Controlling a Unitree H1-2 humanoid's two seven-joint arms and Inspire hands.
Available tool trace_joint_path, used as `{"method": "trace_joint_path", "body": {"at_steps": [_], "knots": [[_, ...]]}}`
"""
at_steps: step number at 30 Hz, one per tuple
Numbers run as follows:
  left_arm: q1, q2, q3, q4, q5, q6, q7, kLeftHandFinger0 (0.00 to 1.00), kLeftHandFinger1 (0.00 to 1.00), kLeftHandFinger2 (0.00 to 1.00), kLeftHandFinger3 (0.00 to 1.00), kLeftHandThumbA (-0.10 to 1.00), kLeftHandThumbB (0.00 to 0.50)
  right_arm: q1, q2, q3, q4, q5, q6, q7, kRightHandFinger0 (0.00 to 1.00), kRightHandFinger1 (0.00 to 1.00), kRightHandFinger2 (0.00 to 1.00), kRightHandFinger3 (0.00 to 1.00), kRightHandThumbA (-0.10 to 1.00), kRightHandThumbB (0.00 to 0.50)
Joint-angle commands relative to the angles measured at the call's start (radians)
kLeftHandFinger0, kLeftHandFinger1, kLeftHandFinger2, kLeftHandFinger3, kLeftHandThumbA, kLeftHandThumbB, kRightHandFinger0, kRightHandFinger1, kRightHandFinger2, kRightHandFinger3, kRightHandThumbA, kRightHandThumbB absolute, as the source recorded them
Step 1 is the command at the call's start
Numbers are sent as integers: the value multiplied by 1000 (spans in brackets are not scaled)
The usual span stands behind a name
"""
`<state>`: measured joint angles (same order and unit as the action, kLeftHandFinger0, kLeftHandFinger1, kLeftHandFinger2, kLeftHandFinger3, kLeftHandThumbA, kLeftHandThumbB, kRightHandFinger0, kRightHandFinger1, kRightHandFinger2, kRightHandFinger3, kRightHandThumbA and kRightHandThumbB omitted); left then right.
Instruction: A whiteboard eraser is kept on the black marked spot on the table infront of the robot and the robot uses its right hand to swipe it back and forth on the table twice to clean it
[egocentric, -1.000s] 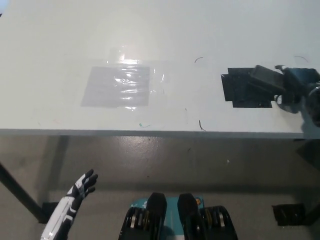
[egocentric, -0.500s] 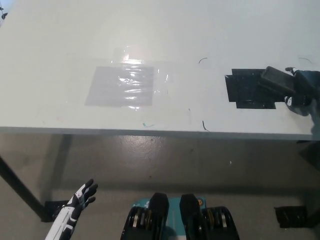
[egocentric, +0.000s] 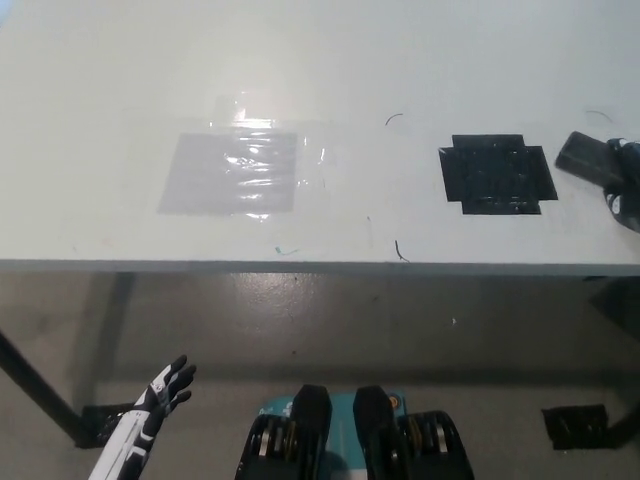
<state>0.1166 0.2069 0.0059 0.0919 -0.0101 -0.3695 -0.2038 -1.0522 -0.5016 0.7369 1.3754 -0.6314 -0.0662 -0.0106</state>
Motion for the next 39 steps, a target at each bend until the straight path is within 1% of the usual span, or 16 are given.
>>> {"method": "trace_joint_path", "body": {"at_steps": [1,7,11,14,15,17,19,20,22,24,27,29,31,32,35,39], "knots": [[-13,23,20,-28,-14,-27,11,1000,1000,1000,1000,1000,457,43,-141,6,55,-38,135,67,187,416,717,1000,234,139],[-20,22,15,-18,-20,-27,4,1000,1000,1000,1000,1000,454,71,-198,-36,39,3,127,89,399,634,890,1000,255,170],[-6,11,10,-11,-12,-40,9,1000,1000,1000,1000,1000,443,70,-176,-37,33,-8,123,96,91,334,589,938,77,179],[-3,8,8,-9,-10,-40,11,1000,1000,1000,1000,1000,448,53,-139,-23,32,-26,122,99,411,680,954,1000,180,141],[-5,7,8,-13,-4,-36,14,1000,1000,1000,1000,1000,455,38,-118,-25,34,-23,107,104,288,516,782,1000,146,152],[-11,7,9,-13,-3,-32,14,1000,1000,1000,1000,1000,460,6,-74,-21,25,-26,93,116,515,685,855,1000,252,165],[-19,6,7,-7,-5,-38,12,1000,1000,1000,1000,1000,458,-24,-26,-22,-5,-25,83,124,273,430,601,948,204,183],[-21,7,6,-7,-4,-38,11,1000,1000,1000,1000,1000,457,-32,-12,-19,-7,-29,87,128,300,454,597,827,398,194],[-22,9,4,-7,-7,-36,6,1000,1000,1000,1000,1000,454,-58,58,-21,-33,-27,87,141,548,676,784,1000,257,197],[-19,9,3,-6,-2,-39,7,1000,1000,1000,1000,1000,453,-75,100,-23,-42,-27,112,165,442,547,664,969,214,197],[-22,16,2,-4,-2,-40,4,1000,1000,1000,1000,1000,455,-92,163,-17,-77,-39,77,148,97,237,350,454,135,190],[-27,18,2,-4,-3,-38,3,1000,1000,1000,1000,1000,452,-115,206,-7,-82,-51,80,167,329,448,538,771,151,180],[-33,17,2,-6,-4,-30,4,1000,1000,1000,1000,1000,452,-143,250,0,-73,-61,97,174,383,461,512,705,130,195],[-34,18,2,-8,-6,-28,2,1000,1000,1000,1000,1000,452,-148,267,0,-78,-63,83,163,65,150,266,453,77,195],[-34,20,2,-13,-12,-27,-2,1000,1000,1000,1000,1000,443,-165,307,-7,-74,-58,62,158,0,31,172,296,107,196],[-34,23,4,-11,-5,-34,1,1000,1000,1000,1000,1000,446,-171,335,-4,-68,-71,69,156,1,197,417,356,31,187]]}}
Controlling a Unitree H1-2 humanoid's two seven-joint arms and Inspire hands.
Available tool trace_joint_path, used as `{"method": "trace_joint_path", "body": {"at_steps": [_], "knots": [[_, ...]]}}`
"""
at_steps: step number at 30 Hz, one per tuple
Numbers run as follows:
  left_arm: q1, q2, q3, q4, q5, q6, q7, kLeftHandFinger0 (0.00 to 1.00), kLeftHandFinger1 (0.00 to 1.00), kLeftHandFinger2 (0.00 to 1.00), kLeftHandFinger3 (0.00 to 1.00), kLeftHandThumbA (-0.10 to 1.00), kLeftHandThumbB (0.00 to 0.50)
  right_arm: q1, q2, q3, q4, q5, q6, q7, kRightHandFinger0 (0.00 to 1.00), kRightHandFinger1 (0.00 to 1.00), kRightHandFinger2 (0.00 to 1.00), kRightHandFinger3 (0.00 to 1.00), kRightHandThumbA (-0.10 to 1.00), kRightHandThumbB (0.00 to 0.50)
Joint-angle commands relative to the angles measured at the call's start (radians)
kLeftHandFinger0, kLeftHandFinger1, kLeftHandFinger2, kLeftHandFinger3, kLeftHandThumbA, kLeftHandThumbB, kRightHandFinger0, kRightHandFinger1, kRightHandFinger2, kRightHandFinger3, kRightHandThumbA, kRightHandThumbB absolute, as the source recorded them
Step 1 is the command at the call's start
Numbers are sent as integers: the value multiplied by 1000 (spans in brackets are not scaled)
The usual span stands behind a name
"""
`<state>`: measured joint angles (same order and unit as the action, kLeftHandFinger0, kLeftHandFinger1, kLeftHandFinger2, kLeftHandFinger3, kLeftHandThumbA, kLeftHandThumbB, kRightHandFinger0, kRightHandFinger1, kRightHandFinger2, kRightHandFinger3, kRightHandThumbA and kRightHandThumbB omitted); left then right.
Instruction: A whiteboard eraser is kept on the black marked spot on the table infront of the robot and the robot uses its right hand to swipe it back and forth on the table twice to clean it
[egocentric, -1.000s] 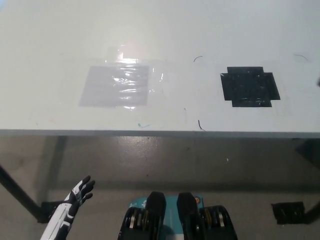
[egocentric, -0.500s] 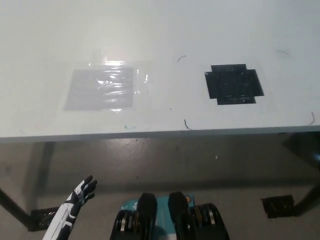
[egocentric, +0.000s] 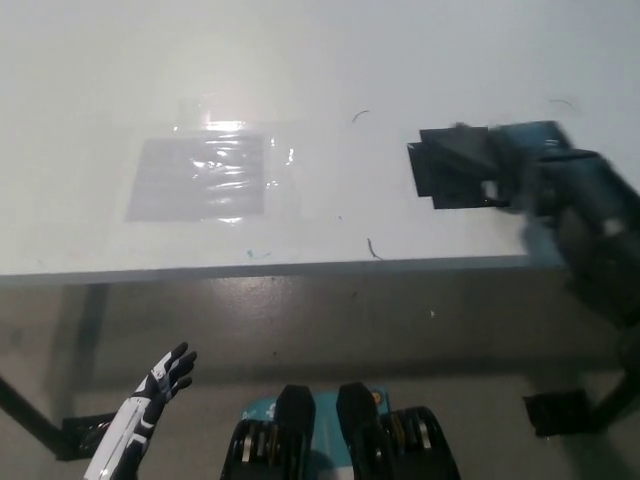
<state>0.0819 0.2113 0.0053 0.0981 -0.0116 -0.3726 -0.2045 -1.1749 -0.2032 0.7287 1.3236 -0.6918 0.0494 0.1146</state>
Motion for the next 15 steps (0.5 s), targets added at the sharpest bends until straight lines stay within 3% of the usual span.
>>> {"method": "trace_joint_path", "body": {"at_steps": [1,3,7,9,10,11,13,14,15], "knots": [[0,20,5,-18,0,-30,3,1000,1000,1000,1000,1000,447,-50,38,6,-14,-13,-49,32,48,252,463,370,34,202],[0,21,5,-21,-2,-23,2,1000,1000,1000,1000,1000,452,-50,36,6,-12,-17,-53,32,14,251,458,349,25,200],[-5,25,5,-20,-10,-24,-1,1000,1000,1000,1000,1000,445,-50,21,-4,0,-11,-60,27,75,401,642,412,58,209],[-7,26,5,-18,-8,-24,0,1000,1000,1000,1000,1000,451,-45,9,0,6,-18,-52,18,191,458,634,472,70,205],[-7,25,5,-18,-6,-25,2,1000,1000,1000,1000,1000,451,-42,4,2,6,-22,-49,15,220,471,600,458,64,204],[-7,25,4,-14,-5,-30,2,1000,1000,1000,1000,1000,453,-35,-6,7,11,-27,-47,13,241,475,601,518,29,208],[-5,26,3,-14,0,-35,3,1000,1000,1000,1000,1000,449,-26,-21,13,16,-34,-46,15,291,431,454,528,-16,220],[-4,26,3,-17,3,-32,4,1000,1000,1000,1000,1000,455,-22,-29,14,18,-34,-48,17,373,539,570,574,-20,222],[-3,26,2,-20,3,-26,3,1000,1000,1000,1000,1000,450,-16,-49,14,12,-33,-46,34,445,603,602,714,-5,194]]}}
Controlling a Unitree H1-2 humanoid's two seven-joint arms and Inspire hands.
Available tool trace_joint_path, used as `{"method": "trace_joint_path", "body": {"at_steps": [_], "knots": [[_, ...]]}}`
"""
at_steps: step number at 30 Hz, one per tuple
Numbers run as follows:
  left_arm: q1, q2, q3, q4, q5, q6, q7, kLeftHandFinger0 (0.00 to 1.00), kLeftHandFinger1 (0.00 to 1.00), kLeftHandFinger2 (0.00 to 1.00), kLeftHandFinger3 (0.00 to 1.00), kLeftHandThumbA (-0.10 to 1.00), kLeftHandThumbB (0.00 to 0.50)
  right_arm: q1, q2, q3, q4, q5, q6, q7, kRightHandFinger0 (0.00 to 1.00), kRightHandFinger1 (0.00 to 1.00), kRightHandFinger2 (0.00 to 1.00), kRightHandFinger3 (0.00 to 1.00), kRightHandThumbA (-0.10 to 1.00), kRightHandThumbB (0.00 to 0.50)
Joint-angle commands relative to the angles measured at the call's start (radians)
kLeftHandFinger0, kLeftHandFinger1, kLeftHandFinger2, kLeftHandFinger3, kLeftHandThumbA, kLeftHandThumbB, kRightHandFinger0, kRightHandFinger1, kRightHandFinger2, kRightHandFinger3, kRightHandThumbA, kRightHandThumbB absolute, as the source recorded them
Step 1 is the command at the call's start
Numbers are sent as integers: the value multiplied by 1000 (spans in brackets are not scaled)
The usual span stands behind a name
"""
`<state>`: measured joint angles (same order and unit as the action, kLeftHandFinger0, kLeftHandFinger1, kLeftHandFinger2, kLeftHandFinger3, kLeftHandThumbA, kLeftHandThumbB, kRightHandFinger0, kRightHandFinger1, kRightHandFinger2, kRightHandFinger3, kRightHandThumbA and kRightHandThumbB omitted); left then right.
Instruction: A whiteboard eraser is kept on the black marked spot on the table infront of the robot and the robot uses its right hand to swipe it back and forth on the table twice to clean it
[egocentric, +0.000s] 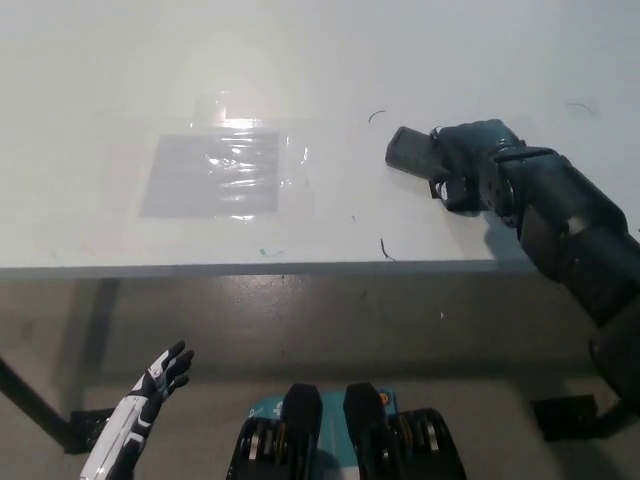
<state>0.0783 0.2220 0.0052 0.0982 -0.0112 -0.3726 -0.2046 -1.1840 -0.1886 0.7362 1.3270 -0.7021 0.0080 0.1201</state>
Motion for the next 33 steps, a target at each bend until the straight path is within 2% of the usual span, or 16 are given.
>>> {"method": "trace_joint_path", "body": {"at_steps": [1,2,3,4,5,6,7,8,10,12,13,18,22,27,32,33], "knots": [[1,21,4,-26,-1,-19,0,1000,1000,1000,1000,1000,450,-1,-79,11,6,-27,-6,30,403,496,478,687,9,205],[-1,25,6,-28,0,-17,0,1000,1000,1000,1000,1000,450,2,-88,12,6,-30,-9,19,293,406,440,662,7,215],[-2,25,7,-28,1,-16,1,1000,1000,1000,1000,1000,451,6,-96,6,4,-25,-10,9,224,316,299,524,6,234],[-4,26,8,-27,1,-15,2,1000,1000,1000,1000,1000,451,10,-103,0,2,-18,-10,0,161,266,277,436,10,237],[-5,26,7,-27,2,-14,3,1000,1000,1000,1000,1000,451,11,-112,-5,-1,-13,-6,3,216,352,396,491,75,238],[-4,26,7,-27,2,-14,3,1000,1000,1000,1000,1000,451,9,-119,-23,2,7,5,30,737,909,997,1000,508,313],[-3,27,6,-26,2,-17,2,1000,1000,1000,1000,1000,451,3,-123,-66,-2,54,24,80,953,1000,1000,1000,683,401],[-4,25,6,-22,6,-23,5,1000,1000,1000,1000,1000,456,2,-134,-112,-37,101,32,134,1000,1000,1000,1000,767,415],[-5,23,5,-19,12,-29,9,1000,1000,1000,1000,1000,454,-3,-160,-215,-116,200,-13,213,1000,1000,1000,1000,793,476],[-6,21,6,-15,18,-38,13,1000,1000,1000,1000,1000,449,-3,-174,-308,-202,289,-42,269,1000,1000,1000,1000,775,437],[-6,20,6,-16,14,-38,12,1000,1000,1000,1000,1000,446,-18,-180,-403,-274,397,-50,336,1000,1000,1000,1000,827,487],[-11,17,8,-18,6,-27,11,1000,1000,1000,1000,1000,454,-17,-179,-631,-644,651,170,463,1000,1000,1000,1000,937,499],[-12,20,8,-26,9,-22,9,1000,1000,1000,1000,1000,457,-13,-169,-769,-936,830,345,491,1000,1000,1000,1000,891,498],[-19,23,7,-21,5,-27,5,1000,1000,1000,1000,1000,459,-34,-164,-945,-1182,1085,462,430,1000,1000,1000,1000,857,500],[-26,35,14,-19,13,-28,7,1000,1000,1000,1000,1000,465,18,-176,-1096,-1530,1268,413,239,1000,1000,1000,1000,1000,499],[-28,38,15,-20,16,-25,8,1000,1000,1000,1000,1000,462,59,-177,-1107,-1655,1228,359,167,1000,1000,1000,1000,1000,448]]}}
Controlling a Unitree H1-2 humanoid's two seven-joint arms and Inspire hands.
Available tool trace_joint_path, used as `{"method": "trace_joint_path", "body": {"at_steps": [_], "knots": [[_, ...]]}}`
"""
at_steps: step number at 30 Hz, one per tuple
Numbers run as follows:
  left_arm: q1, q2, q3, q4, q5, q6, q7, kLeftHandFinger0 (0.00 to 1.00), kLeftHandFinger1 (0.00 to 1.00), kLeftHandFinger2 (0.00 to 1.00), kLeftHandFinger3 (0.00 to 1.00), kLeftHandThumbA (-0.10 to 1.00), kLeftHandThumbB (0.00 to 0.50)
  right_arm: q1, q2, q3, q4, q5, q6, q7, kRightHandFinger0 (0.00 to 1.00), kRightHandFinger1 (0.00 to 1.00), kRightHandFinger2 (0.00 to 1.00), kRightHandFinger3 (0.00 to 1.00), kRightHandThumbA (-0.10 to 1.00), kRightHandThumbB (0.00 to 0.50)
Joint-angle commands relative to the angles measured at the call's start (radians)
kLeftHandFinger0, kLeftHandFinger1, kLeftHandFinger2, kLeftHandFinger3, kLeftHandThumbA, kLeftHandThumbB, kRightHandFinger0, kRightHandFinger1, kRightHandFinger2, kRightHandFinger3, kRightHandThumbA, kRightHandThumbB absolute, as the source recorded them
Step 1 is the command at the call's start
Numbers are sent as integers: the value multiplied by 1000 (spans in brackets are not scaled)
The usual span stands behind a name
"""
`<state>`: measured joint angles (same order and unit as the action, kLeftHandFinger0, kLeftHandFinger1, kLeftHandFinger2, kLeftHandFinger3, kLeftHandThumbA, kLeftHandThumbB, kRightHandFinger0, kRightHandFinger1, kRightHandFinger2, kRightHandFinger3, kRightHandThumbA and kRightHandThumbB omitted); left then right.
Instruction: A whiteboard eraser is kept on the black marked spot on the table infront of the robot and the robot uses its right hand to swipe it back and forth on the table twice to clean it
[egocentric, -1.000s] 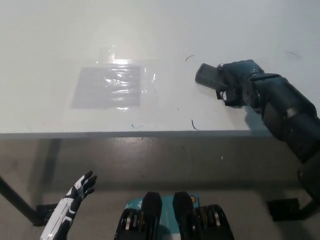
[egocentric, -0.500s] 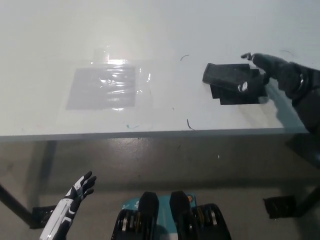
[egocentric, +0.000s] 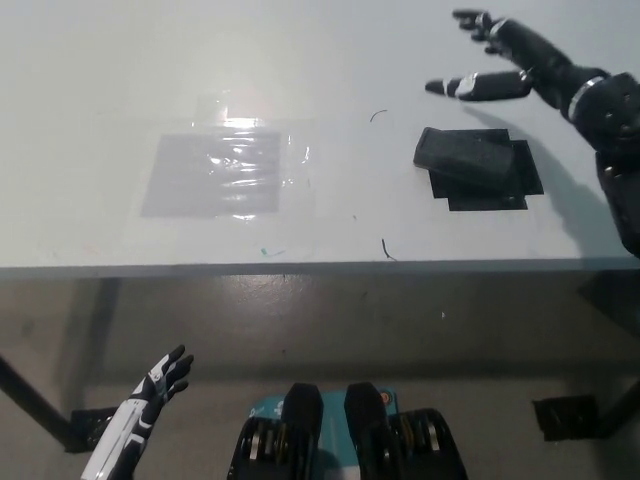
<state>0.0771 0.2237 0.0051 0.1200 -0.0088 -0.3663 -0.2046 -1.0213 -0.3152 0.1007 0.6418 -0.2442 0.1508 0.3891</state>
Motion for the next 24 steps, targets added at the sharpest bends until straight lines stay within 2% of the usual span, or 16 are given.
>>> {"method": "trace_joint_path", "body": {"at_steps": [1,3,5,7,9,10,12,13,15,16,18,19,20,22,23,24], "knots": [[-30,36,16,-38,13,-35,8,1000,1000,1000,1000,1000,456,3,-25,-487,-1188,846,151,-254,1000,1000,1000,1000,1000,432],[-35,36,14,-30,15,-42,7,1000,1000,1000,1000,1000,461,111,-24,-467,-1349,855,82,-335,1000,1000,1000,1000,1000,429],[-41,30,8,-18,23,-54,10,1000,1000,1000,1000,1000,463,313,-52,-401,-1561,831,-30,-427,1000,1000,1000,1000,1000,472],[-32,29,5,-17,19,-58,5,1000,1000,1000,1000,1000,463,466,-72,-329,-1592,808,-210,-434,1000,1000,1000,1000,951,484],[-23,21,0,-15,15,-55,4,1000,1000,1000,1000,1000,462,830,-11,-151,-1592,691,-572,-376,1000,1000,1000,1000,1000,469],[-18,17,0,-15,15,-55,6,1000,1000,1000,1000,1000,462,914,28,-129,-1592,678,-615,-335,1000,1000,1000,1000,1000,470],[-11,14,1,-11,16,-63,8,1000,1000,1000,1000,1000,454,1034,87,-92,-1592,695,-621,-288,1000,1000,1000,1000,987,481],[-7,11,-1,-7,18,-69,10,1000,1000,1000,1000,1000,453,1142,110,-53,-1592,707,-621,-257,1000,1000,1000,1000,964,455],[-3,7,-3,-7,19,-67,10,1000,1000,1000,1000,1000,453,1228,125,5,-1592,656,-621,-286,1000,1000,1000,1000,999,464],[-2,6,-5,-5,19,-72,10,1000,1000,1000,1000,1000,442,1267,142,16,-1587,606,-605,-261,1000,1000,1000,1000,1000,376],[3,3,-8,-2,18,-79,8,1000,1000,1000,1000,1000,437,1315,187,9,-1550,527,-611,-208,1000,1000,1000,1000,1000,324],[4,2,-9,-1,18,-79,8,1000,1000,1000,1000,1000,440,1341,181,59,-1508,547,-599,-174,1000,1000,1000,1000,949,382],[-1,0,-8,4,17,-83,9,1000,1000,1000,1000,1000,435,1339,203,100,-1467,563,-557,-156,1000,1000,1000,1000,855,401],[-7,-1,-5,7,13,-85,11,1000,1000,1000,1000,1000,435,1324,245,114,-1408,546,-557,-137,1000,1000,1000,1000,885,360],[-8,-3,-5,8,9,-84,11,1000,1000,1000,1000,1000,436,1324,285,111,-1351,490,-585,-144,1000,1000,1000,1000,995,349],[-9,-4,-4,9,10,-83,12,1000,1000,1000,1000,1000,435,1315,331,101,-1281,436,-615,-146,1000,1000,1000,1000,1000,344]]}}
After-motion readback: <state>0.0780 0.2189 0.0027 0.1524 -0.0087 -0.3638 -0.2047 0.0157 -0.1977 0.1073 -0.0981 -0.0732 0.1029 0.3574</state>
